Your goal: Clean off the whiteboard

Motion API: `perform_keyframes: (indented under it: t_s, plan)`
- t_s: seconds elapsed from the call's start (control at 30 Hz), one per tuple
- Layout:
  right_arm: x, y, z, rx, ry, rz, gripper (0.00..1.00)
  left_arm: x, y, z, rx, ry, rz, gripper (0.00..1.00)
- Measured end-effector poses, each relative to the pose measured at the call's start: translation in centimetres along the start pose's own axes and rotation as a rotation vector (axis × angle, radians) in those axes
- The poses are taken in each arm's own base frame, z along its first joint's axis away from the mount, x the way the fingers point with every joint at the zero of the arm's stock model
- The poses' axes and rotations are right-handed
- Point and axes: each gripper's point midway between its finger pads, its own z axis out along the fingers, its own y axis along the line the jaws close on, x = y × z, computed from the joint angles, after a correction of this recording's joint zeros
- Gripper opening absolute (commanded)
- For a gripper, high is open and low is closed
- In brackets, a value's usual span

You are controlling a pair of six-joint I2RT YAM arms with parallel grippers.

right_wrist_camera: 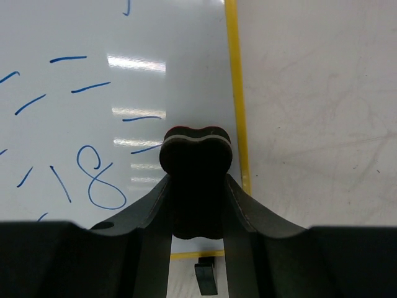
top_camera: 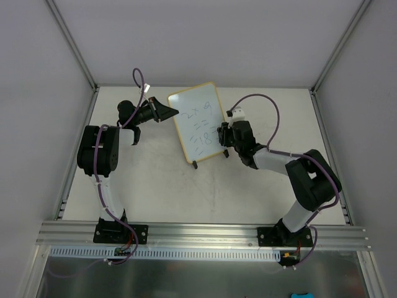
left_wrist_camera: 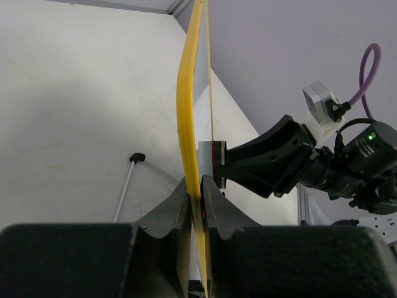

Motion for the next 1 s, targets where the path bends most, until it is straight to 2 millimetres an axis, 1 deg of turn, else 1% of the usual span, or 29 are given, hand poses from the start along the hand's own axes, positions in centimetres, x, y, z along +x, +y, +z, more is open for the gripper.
perform_keyframes:
  t_s: [0.07,0.23,0.5,0.73,1.0]
  plan:
    - [0.1,0.5,0.0,0.013,-0.005,-0.017,0.00,0.0,0.0,0.0,0.000,0.000,0.001,0.00]
    - [0.5,2.7,0.0,0.023,-0.013,-0.063,0.00,0.0,0.0,0.0,-0.001,-0.001,0.003,0.00]
    - [0.8,5.7,0.2,0.033,-0.029,-0.104,0.00,-0.1,0.2,-0.1,-0.006,-0.005,0.004,0.00]
    - [1.5,9.9,0.1,-0.011,-0.041,-0.137,0.00,-0.2,0.3,-0.1,-0.010,-0.006,0.004,0.00]
    - [3.7,14.9,-0.7,-0.129,-0.023,-0.125,0.00,-0.2,0.2,-0.1,-0.009,-0.006,0.011,0.00]
